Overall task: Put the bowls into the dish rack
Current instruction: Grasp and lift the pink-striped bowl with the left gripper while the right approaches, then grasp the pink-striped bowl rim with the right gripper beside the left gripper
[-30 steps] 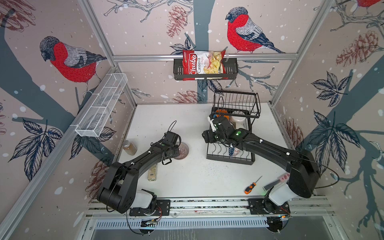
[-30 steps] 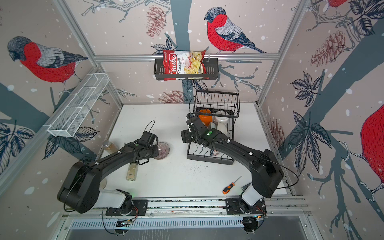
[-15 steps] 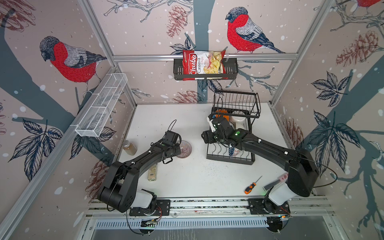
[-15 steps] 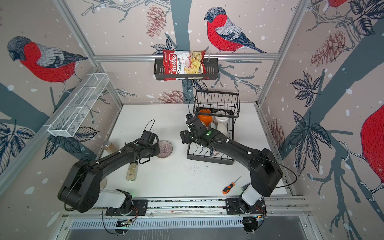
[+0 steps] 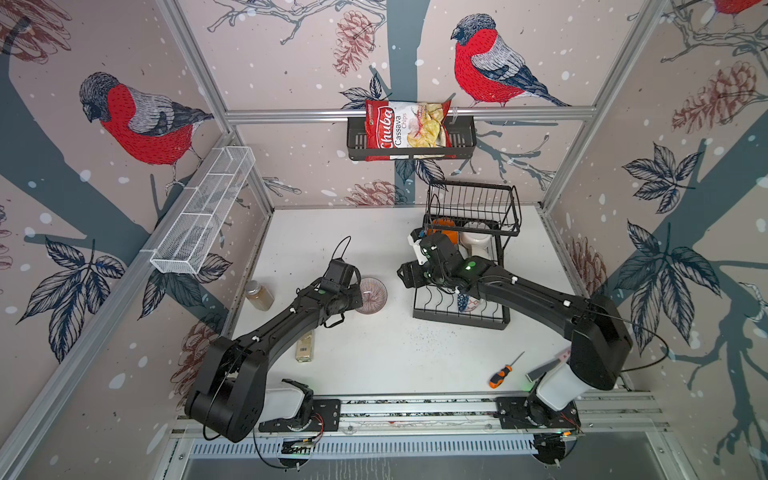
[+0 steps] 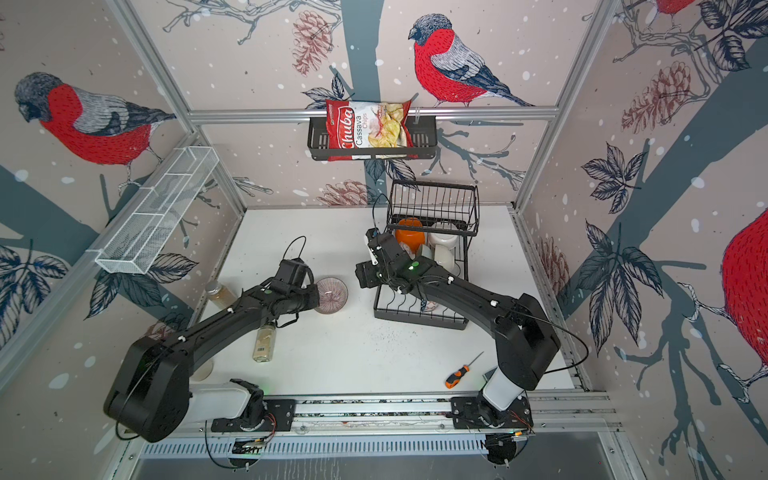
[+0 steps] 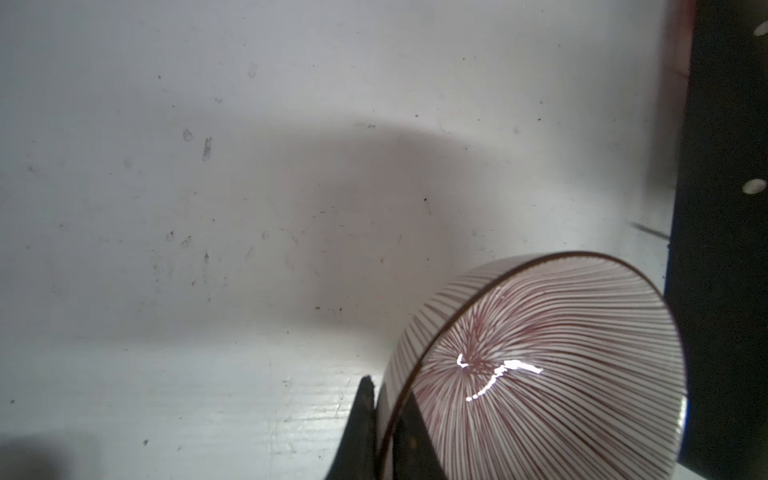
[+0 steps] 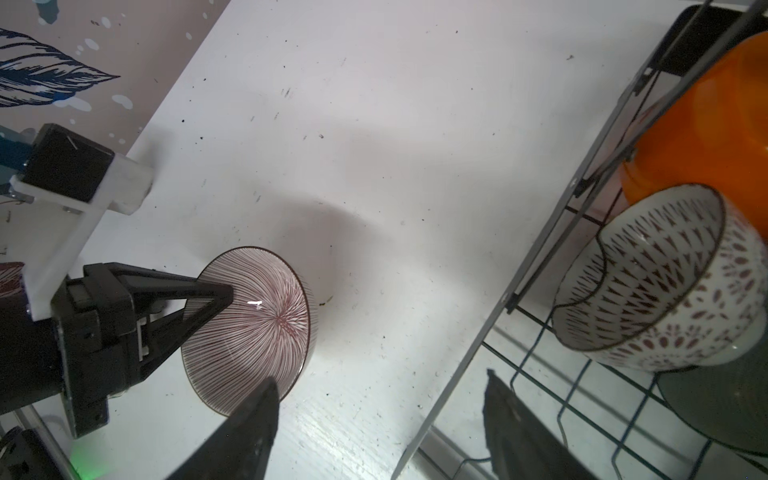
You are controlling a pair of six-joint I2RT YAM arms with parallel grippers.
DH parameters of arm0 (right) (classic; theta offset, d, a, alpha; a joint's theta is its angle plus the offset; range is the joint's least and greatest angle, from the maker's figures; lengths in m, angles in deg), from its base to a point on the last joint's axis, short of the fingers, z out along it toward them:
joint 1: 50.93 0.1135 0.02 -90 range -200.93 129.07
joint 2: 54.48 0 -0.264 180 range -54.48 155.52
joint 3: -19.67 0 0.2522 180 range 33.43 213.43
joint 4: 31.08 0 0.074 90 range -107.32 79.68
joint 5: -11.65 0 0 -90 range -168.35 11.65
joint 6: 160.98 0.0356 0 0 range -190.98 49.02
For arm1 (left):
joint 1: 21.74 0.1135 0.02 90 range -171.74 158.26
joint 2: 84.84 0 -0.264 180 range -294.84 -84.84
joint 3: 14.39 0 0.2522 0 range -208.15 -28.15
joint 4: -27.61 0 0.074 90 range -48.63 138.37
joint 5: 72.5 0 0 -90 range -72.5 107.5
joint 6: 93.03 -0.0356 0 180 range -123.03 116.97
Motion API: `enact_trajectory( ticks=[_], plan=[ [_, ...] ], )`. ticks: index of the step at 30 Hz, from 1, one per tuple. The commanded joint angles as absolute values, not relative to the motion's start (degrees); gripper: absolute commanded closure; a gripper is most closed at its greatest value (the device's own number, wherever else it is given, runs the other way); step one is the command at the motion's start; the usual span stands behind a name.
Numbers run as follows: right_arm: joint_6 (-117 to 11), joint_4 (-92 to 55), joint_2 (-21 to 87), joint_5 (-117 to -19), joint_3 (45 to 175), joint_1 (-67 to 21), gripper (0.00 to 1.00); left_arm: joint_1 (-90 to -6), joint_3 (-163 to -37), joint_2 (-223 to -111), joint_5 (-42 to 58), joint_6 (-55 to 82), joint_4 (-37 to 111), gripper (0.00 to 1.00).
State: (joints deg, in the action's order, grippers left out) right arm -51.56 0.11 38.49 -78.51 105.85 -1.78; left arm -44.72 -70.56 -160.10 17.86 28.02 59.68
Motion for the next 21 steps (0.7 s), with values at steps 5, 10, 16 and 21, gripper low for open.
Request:
enact_trajectory(
  ticks=[5,10,16,21],
  plan=[
    [-51.5,0.9,40.1,-78.5,107.8,1.1,0.26,-48.2,-73.7,-159.1,17.4,28.2,57.0,1.0],
    [-50.2,1.1,40.5,-80.9,107.4,2.1,0.35,-50.7,-76.5,-159.4,17.6,28.4,56.9,1.0],
    [-48.9,2.5,41.0,-85.1,107.2,2.2,0.45,-52.4,-78.6,-159.4,17.1,28.6,56.4,1.0],
    [-48.0,4.1,41.6,-89.6,107.7,2.4,0.6,-53.8,-79.5,-159.1,17.4,28.9,56.2,1.0]
  ],
)
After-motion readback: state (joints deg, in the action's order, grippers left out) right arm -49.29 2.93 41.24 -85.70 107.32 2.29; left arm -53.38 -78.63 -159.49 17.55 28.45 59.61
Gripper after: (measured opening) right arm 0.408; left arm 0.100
